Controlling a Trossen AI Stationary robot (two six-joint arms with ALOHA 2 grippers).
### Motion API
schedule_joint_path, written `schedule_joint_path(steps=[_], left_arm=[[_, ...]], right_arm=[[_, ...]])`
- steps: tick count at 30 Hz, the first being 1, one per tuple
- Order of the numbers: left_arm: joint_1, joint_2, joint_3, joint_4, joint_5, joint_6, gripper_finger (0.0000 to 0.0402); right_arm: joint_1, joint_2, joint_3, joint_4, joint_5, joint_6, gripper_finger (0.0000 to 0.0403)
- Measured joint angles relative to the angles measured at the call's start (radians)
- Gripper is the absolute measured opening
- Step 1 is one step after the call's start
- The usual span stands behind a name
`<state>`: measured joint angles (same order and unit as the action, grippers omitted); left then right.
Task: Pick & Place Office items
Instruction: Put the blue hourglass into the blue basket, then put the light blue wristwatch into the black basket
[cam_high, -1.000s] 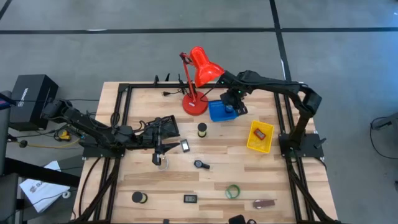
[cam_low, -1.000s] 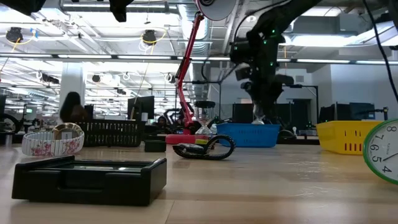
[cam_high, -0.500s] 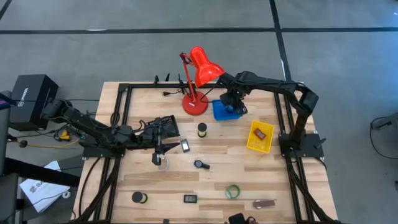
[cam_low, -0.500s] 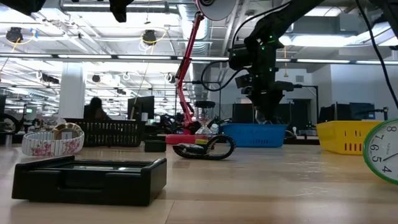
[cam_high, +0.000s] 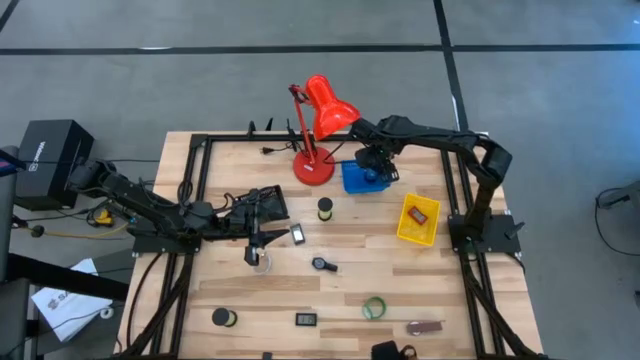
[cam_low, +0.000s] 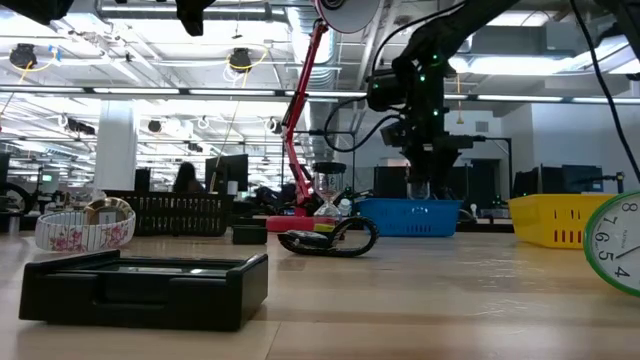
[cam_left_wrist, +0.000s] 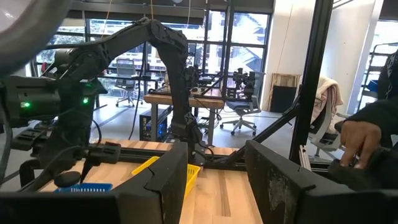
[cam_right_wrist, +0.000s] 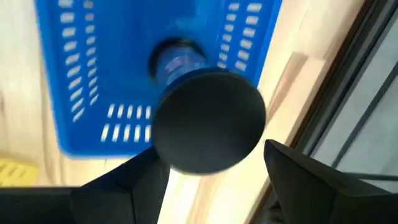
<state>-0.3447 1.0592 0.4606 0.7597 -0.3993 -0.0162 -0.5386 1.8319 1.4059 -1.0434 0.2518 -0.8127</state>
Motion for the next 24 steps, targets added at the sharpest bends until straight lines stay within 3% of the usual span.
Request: schedule_joint_path(steps=[5, 12, 15, 19, 22, 24], left_arm=[[0.000, 0.000, 0.000, 0.000, 0.000, 0.000, 0.0156], [0.000, 0.000, 0.000, 0.000, 0.003, -0.012, 0.0156], [0.000, 0.000, 0.000, -0.001, 0.003, -0.040, 0.0156], [0.000, 0.000, 0.000, -0.001, 0.002, -0.045, 0.0156], [0.000, 0.000, 0.000, -0.002, 0.002, -0.047, 0.0156], [0.000, 0.000, 0.000, -0.003, 0.002, -0.057, 0.0156]], right_arm=[[0.017, -0.022, 0.056, -0.088, -0.017, 0.013, 0.0248], [0.037, -0.031, 0.226, -0.377, -0.054, 0.350, 0.0248], [0.050, -0.063, 0.242, -0.372, -0.290, 0.566, 0.0249], [0.128, -0.111, 0.241, -0.367, -0.666, 0.536, 0.0249], [0.222, -0.154, 0.242, -0.362, -0.796, 0.455, 0.0249], [0.292, -0.186, 0.241, -0.347, -0.808, 0.455, 0.0249]])
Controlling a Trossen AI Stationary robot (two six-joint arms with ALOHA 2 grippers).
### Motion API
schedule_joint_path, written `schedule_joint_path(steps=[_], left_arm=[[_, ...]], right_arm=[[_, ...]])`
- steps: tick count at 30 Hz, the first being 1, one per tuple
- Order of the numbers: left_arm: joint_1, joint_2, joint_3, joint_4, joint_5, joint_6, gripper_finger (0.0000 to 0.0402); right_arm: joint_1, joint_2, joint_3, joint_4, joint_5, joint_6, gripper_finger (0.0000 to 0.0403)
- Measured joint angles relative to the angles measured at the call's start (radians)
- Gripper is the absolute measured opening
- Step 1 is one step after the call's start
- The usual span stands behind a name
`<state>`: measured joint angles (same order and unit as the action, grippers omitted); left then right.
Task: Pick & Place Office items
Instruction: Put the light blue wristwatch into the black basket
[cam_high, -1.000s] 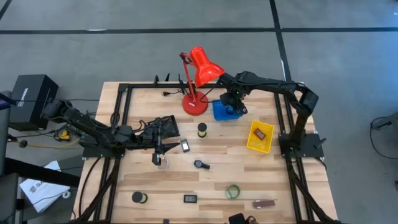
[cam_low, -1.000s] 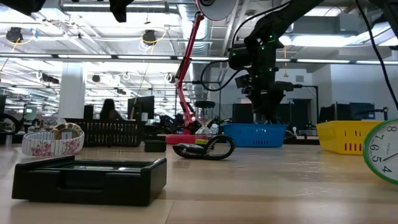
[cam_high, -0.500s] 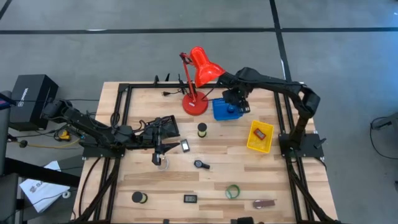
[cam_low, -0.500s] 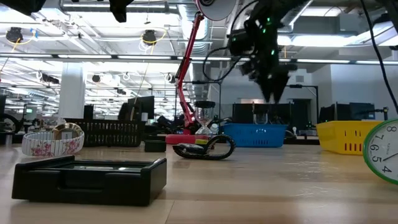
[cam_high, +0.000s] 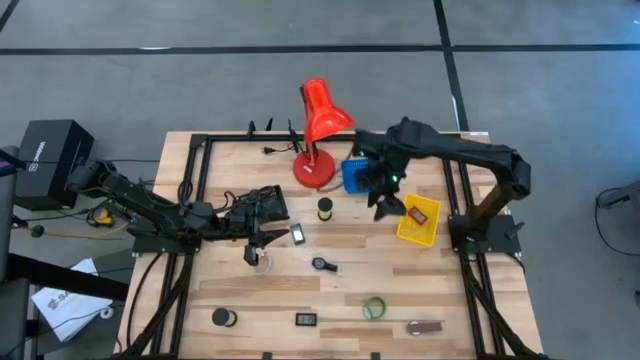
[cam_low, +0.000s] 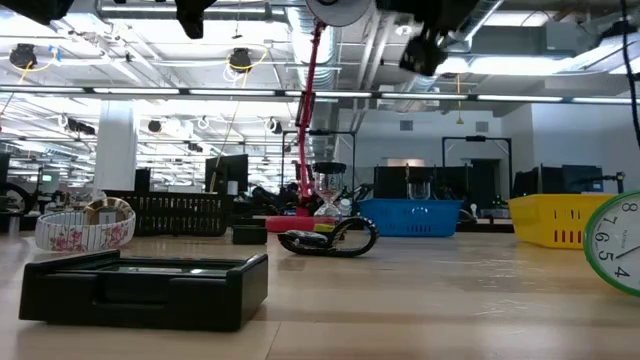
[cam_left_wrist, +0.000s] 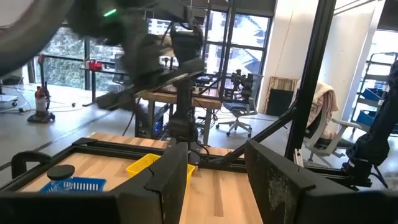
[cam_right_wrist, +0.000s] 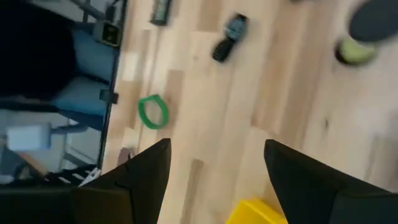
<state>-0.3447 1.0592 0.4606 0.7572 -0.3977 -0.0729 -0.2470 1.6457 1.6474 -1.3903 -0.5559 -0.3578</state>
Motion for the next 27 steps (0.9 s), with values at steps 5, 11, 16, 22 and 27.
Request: schedule_joint_path(steps=[5, 11, 16, 22, 27], left_arm=[[-0.003, 0.003, 0.000, -0.001, -0.004, -0.074, 0.0156], [-0.027, 0.004, 0.000, -0.032, -0.003, -0.132, 0.0156], [-0.069, 0.004, 0.000, -0.045, -0.003, -0.174, 0.0156], [-0.156, 0.004, 0.000, -0.046, -0.002, -0.174, 0.0156], [-0.200, 0.013, 0.000, -0.039, -0.012, -0.173, 0.0156]], right_arm=[[0.160, -0.067, 0.000, 0.082, 0.016, 0.061, 0.0249], [0.298, -0.127, 0.000, 0.136, 0.140, 0.176, 0.0249], [0.430, -0.140, -0.021, 0.185, 0.169, 0.197, 0.0249], [0.547, -0.248, -0.272, 0.368, 0.256, 0.221, 0.0249], [0.574, -0.447, -0.566, 0.583, 0.448, 0.276, 0.0249]])
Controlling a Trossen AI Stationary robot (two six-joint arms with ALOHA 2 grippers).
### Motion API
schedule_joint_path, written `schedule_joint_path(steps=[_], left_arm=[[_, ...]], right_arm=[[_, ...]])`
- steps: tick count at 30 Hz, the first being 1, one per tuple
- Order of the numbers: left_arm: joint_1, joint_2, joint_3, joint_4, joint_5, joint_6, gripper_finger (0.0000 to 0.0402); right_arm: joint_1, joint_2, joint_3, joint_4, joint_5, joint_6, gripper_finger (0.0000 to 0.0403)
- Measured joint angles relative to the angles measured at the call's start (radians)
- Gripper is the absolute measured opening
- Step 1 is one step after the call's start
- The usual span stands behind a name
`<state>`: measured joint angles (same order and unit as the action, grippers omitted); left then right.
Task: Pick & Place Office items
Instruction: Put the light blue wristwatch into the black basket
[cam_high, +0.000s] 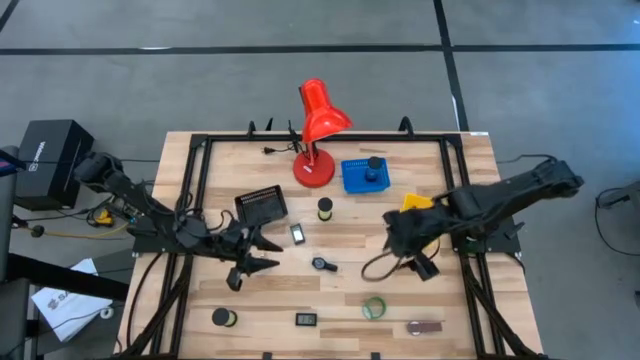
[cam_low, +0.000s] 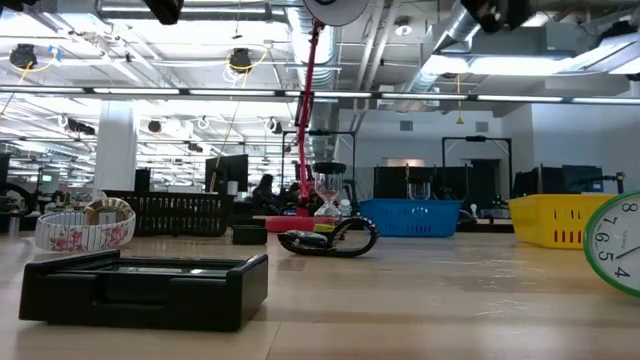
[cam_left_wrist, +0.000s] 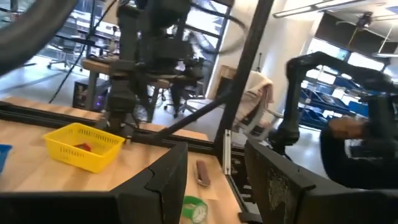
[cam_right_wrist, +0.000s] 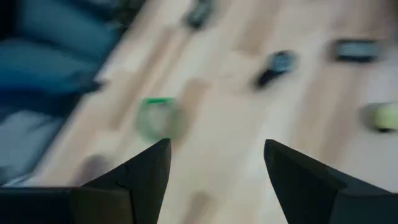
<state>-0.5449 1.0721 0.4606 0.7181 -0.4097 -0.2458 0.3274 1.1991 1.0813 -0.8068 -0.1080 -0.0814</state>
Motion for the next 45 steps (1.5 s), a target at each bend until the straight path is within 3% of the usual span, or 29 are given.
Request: schedule_joint_path(steps=[3, 7, 11, 14, 22, 29, 34, 38, 45], left_arm=[[-0.002, 0.026, 0.000, 0.008, -0.067, -0.006, 0.0156], [0.026, 0.084, 0.000, 0.010, -0.140, -0.048, 0.0156], [0.073, 0.147, 0.000, 0.042, -0.143, -0.050, 0.0156], [0.105, 0.188, 0.000, 0.054, -0.144, -0.057, 0.0156], [0.162, 0.248, 0.000, 0.056, -0.143, -0.102, 0.0156], [0.207, 0.248, 0.000, 0.061, -0.137, -0.103, 0.0156], [0.222, 0.254, 0.000, 0.065, -0.045, -0.089, 0.0156], [0.235, 0.254, 0.000, 0.072, -0.037, -0.024, 0.0156], [0.294, 0.253, 0.000, 0.144, -0.037, 0.139, 0.0156]], right_arm=[[-0.022, -0.137, -0.184, 0.221, 0.084, -0.017, 0.0249], [-0.084, -0.274, -0.391, 0.492, 0.086, -0.105, 0.0249], [-0.171, -0.337, -0.546, 0.716, 0.087, -0.189, 0.0249], [-0.251, -0.345, -0.597, 0.778, 0.087, -0.238, 0.0249], [-0.397, -0.298, -0.608, 0.834, 0.085, -0.168, 0.0249], [-0.416, -0.197, -0.608, 0.959, 0.083, -0.128, 0.0249], [-0.416, -0.117, -0.603, 1.063, 0.083, -0.194, 0.0249], [-0.389, -0.120, -0.546, 1.011, 0.083, -0.356, 0.0249], [-0.326, -0.232, -0.463, 0.761, 0.081, -0.356, 0.0249]])
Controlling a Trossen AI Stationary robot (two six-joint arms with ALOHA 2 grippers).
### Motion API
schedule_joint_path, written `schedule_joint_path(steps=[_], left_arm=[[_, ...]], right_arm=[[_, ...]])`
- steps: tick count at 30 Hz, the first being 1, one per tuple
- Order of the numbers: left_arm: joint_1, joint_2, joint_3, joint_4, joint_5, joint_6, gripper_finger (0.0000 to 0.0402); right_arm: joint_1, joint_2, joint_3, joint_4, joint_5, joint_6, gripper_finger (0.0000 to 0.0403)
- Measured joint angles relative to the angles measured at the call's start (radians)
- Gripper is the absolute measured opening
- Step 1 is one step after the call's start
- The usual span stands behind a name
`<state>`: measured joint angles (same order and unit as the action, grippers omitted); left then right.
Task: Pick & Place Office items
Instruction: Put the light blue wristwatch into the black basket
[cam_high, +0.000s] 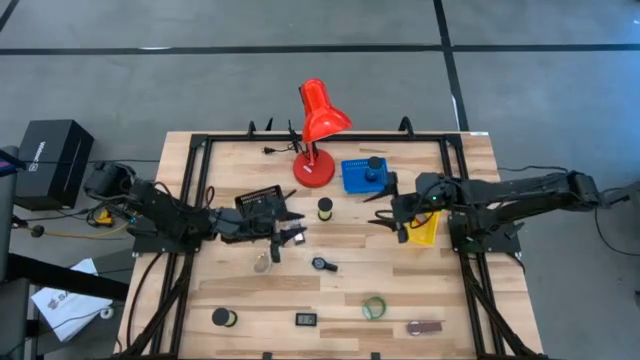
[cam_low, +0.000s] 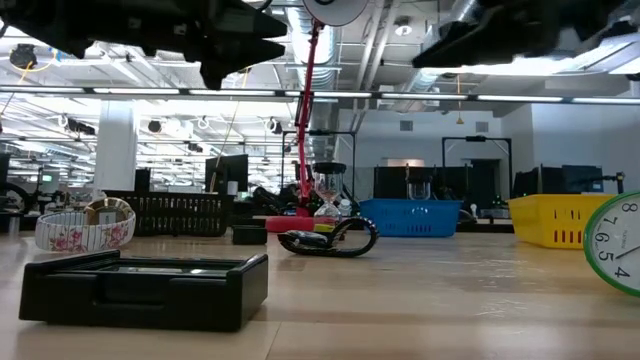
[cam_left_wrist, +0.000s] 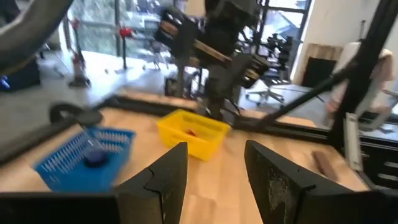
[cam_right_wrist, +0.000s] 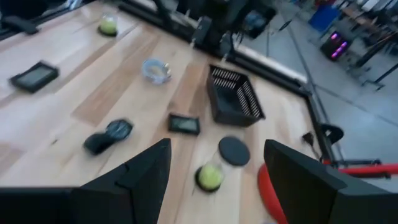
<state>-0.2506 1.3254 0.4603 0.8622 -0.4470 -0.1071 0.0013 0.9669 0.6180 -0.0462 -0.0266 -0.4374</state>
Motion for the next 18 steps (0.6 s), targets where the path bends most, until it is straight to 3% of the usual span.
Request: schedule_joint_path(steps=[3, 8, 11, 15, 18], left_arm=[[0.037, 0.000, 0.000, 0.009, 0.035, 0.022, 0.0156], [0.112, 0.000, 0.024, 0.001, 0.290, 0.081, 0.0156], [0.151, 0.000, 0.077, -0.016, 0.321, 0.113, 0.0156], [0.174, -0.001, 0.145, -0.118, 0.344, 0.138, 0.0156], [0.166, -0.001, 0.168, -0.186, 0.350, 0.134, 0.0156]], right_arm=[[0.000, -0.047, 0.000, -0.082, 0.000, 0.021, 0.0249], [0.008, -0.069, -0.006, -0.211, 0.000, 0.298, 0.0249], [0.027, -0.049, -0.006, -0.228, 0.000, 0.283, 0.0249], [0.039, 0.007, -0.006, -0.077, 0.000, 0.160, 0.0249], [0.037, 0.067, -0.006, 0.039, 0.000, 0.169, 0.0249]])
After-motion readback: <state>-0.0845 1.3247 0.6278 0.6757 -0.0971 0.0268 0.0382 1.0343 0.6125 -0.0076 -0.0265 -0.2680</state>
